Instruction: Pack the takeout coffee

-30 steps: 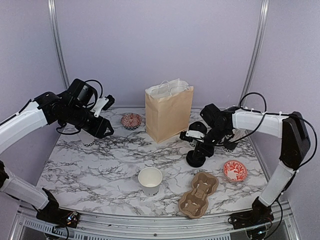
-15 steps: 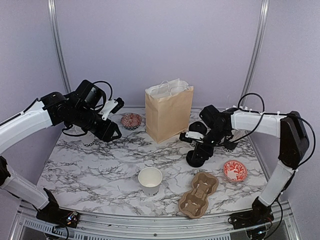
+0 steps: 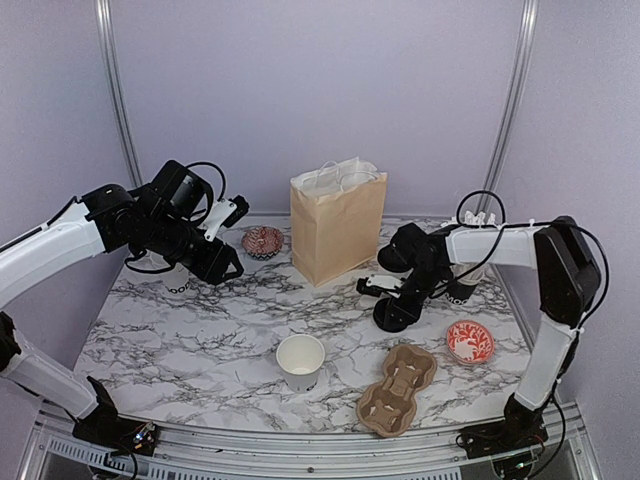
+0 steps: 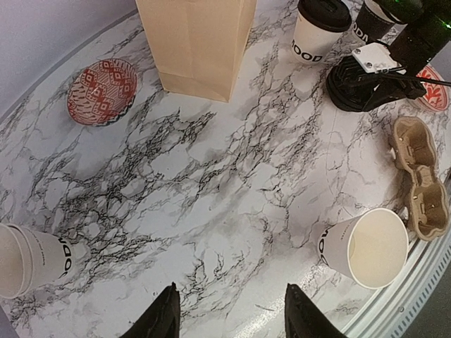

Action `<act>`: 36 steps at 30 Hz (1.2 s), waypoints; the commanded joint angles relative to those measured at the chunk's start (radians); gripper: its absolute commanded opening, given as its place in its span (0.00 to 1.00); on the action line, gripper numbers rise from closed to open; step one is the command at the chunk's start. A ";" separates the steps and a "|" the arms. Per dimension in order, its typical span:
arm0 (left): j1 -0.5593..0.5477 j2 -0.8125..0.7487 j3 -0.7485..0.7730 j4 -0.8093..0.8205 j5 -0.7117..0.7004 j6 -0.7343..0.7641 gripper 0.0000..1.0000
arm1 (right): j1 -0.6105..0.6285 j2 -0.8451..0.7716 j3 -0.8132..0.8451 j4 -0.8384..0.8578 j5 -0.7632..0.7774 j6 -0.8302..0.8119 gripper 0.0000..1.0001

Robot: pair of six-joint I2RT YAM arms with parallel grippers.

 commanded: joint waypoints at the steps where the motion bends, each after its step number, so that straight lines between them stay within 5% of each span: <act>1: -0.006 0.000 0.000 0.018 -0.010 0.006 0.51 | 0.005 0.005 0.042 -0.009 0.000 0.010 0.18; 12: -0.088 -0.022 -0.004 0.177 -0.079 0.113 0.54 | 0.005 -0.149 0.116 -0.156 -0.248 -0.034 0.10; 15: -0.142 -0.049 -0.052 0.381 -0.093 0.161 0.57 | 0.005 -0.178 0.160 -0.203 -0.362 -0.069 0.09; 23: -0.311 -0.098 -0.395 1.264 0.049 0.268 0.79 | 0.001 -0.258 0.366 -0.310 -0.904 -0.224 0.04; 29: -0.369 0.029 -0.412 1.594 0.013 0.292 0.84 | -0.001 -0.201 0.527 -0.457 -1.107 -0.321 0.04; 36: -0.387 0.169 -0.347 1.710 -0.012 0.326 0.88 | 0.000 -0.202 0.520 -0.478 -1.155 -0.342 0.04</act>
